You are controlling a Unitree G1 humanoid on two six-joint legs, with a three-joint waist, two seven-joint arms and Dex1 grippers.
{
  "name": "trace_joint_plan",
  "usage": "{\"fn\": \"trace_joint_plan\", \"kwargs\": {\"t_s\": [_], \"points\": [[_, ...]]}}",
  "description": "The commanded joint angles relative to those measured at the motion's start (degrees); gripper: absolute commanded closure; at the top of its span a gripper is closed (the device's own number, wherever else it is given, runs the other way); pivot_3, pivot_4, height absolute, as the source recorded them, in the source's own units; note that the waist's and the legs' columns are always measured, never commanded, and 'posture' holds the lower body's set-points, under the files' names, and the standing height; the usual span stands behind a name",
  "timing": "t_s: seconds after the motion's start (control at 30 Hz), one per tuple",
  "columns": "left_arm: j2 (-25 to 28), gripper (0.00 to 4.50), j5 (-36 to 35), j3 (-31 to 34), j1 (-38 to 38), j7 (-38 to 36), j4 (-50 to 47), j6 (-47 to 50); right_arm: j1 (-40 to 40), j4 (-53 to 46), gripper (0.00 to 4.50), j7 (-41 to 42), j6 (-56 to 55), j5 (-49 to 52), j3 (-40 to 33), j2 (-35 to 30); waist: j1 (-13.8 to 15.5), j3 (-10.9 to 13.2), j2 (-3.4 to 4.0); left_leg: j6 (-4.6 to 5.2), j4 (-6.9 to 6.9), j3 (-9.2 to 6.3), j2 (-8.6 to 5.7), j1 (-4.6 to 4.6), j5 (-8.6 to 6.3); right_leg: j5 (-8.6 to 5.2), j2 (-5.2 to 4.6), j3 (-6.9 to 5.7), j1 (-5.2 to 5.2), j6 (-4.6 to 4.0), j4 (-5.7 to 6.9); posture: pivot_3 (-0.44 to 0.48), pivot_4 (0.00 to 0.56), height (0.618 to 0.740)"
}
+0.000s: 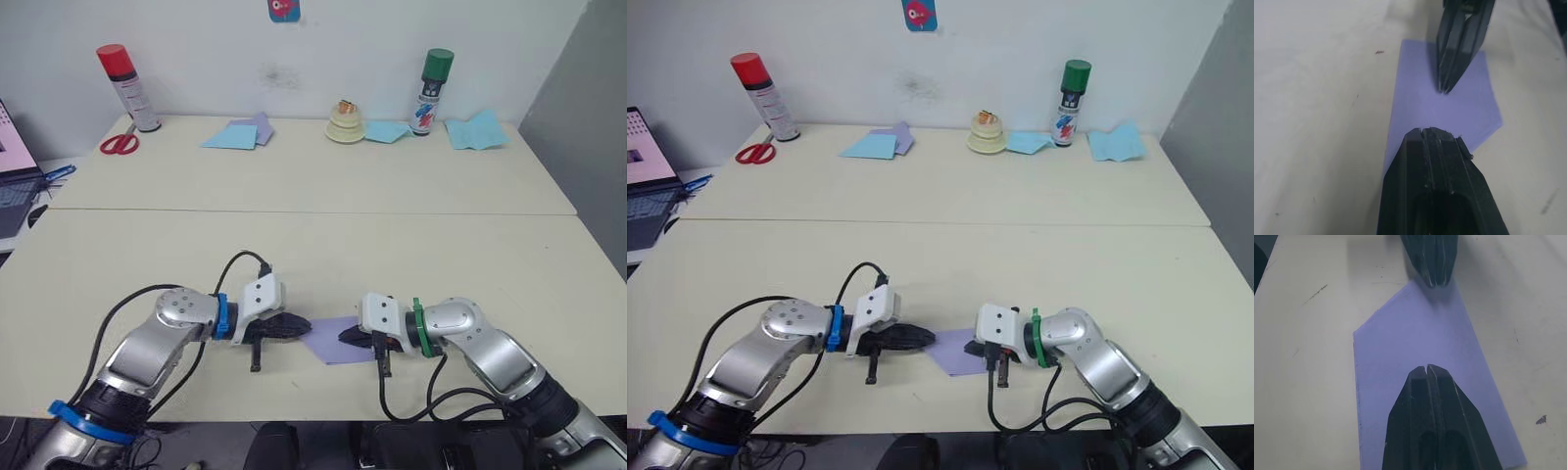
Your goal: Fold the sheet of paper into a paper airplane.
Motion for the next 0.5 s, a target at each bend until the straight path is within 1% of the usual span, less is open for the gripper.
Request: {"fn": "trace_joint_plan", "kwargs": {"t_s": [0.03, 0.17, 0.27, 0.4, 0.5], "points": [[-0.5, 4.48, 2.6, -1.2, -1.2, -0.3, 1.8, -3.4, 0.4, -1.2, 4.50, -0.7, 0.3, -0.7, 0.2, 0.2, 0.0, 0.0, 0.00, 0.00, 0.00, 0.01, 0.00, 0.00, 0.00, 0.00, 0.00, -0.02, 0.00, 0.00, 0.00, 0.000, 0.150, 0.725], [-1.3, 4.48, 4.2, -1.8, -0.9, -0.1, 4.7, -5.3, 0.7, -1.0, 4.50, -1.0, -1.8, -0.3, -0.3, 0.6, 0.0, 0.0, 0.00, 0.00, 0.00, 0.00, 0.00, 0.02, 0.00, 0.00, 0.00, 0.01, 0.01, 0.00, 0.00, 0.000, 0.150, 0.725], [-2.6, 4.48, 4.2, -1.9, -1.1, 0.4, 5.6, -4.9, 1.1, -1.3, 4.50, -0.7, -2.3, 0.6, -0.8, 0.9, 0.1, 0.0, 0.01, 0.00, 0.01, 0.01, -0.01, 0.02, 0.00, 0.01, -0.01, 0.00, 0.04, 0.02, 0.00, 0.000, 0.150, 0.725], [-2.8, 4.48, 5.8, -2.4, -1.0, 0.7, 7.0, -5.7, 1.3, -1.1, 4.50, -0.5, -3.7, 0.6, -0.9, 1.0, 0.1, 0.0, 0.01, 0.00, 0.03, 0.01, -0.03, 0.01, 0.00, 0.04, -0.02, 0.02, 0.05, 0.06, -0.01, 0.000, 0.150, 0.725], [-2.7, 4.48, 6.3, -2.5, -0.8, 0.7, 7.7, -6.0, 1.7, -2.2, 4.50, 0.1, -8.2, 2.3, -2.4, 1.6, 0.1, 0.0, 0.01, 0.00, 0.02, 0.00, -0.03, 0.03, 0.00, 0.04, -0.03, 0.02, 0.06, 0.07, -0.01, 0.000, 0.150, 0.725]]}}
